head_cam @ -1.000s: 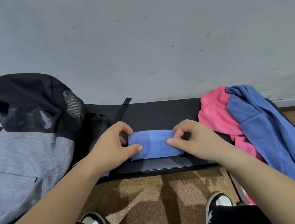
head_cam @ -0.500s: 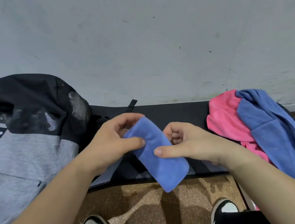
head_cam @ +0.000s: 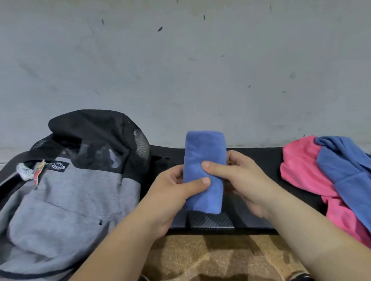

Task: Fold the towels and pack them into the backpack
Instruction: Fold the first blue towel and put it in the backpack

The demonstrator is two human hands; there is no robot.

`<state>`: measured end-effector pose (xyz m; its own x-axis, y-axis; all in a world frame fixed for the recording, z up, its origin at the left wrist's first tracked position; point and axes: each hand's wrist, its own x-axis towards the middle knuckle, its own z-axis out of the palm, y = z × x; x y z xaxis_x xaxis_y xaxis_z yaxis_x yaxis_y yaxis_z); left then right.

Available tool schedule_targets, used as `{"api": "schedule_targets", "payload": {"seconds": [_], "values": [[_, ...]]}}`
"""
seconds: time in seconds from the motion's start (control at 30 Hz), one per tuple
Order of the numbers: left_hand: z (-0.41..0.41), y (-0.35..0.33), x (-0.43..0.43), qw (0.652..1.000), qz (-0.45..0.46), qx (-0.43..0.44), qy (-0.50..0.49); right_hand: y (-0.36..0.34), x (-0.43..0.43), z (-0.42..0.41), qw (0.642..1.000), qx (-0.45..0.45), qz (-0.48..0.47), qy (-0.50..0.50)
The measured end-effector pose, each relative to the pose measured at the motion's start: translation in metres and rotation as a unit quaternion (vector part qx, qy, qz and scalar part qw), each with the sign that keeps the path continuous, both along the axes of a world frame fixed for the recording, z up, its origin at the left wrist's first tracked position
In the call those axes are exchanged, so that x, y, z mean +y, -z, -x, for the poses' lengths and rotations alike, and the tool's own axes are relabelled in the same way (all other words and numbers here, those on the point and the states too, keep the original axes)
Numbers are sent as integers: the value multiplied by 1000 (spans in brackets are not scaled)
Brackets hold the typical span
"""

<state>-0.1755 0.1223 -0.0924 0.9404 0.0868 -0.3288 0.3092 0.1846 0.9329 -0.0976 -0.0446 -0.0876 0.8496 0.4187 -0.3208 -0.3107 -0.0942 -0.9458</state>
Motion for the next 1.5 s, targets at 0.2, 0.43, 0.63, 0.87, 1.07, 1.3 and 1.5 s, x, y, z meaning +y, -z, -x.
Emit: {"api": "schedule_targets", "payload": {"seconds": [0.2,0.43,0.63,0.87,1.07,1.3,1.5], "values": [[60,-38,26,996,-67,-20,-63,-18,27,49,992,-91,82,27],[154,-45,95,964,-99,1,-247,-29,94,111,942,-258,183,-113],[208,-33,151,935,-130,33,-329,-6,183,141,773,-366,345,-387],[246,-21,179,939,-127,80,-309,26,216,137,643,-500,442,-376],[254,-23,197,898,-143,12,-416,0,225,97,786,-445,331,-273],[216,-14,205,904,-169,53,-389,-53,263,8,919,-346,190,-16],[153,5,190,930,-196,73,-302,-35,263,-28,984,-105,132,65]]}}
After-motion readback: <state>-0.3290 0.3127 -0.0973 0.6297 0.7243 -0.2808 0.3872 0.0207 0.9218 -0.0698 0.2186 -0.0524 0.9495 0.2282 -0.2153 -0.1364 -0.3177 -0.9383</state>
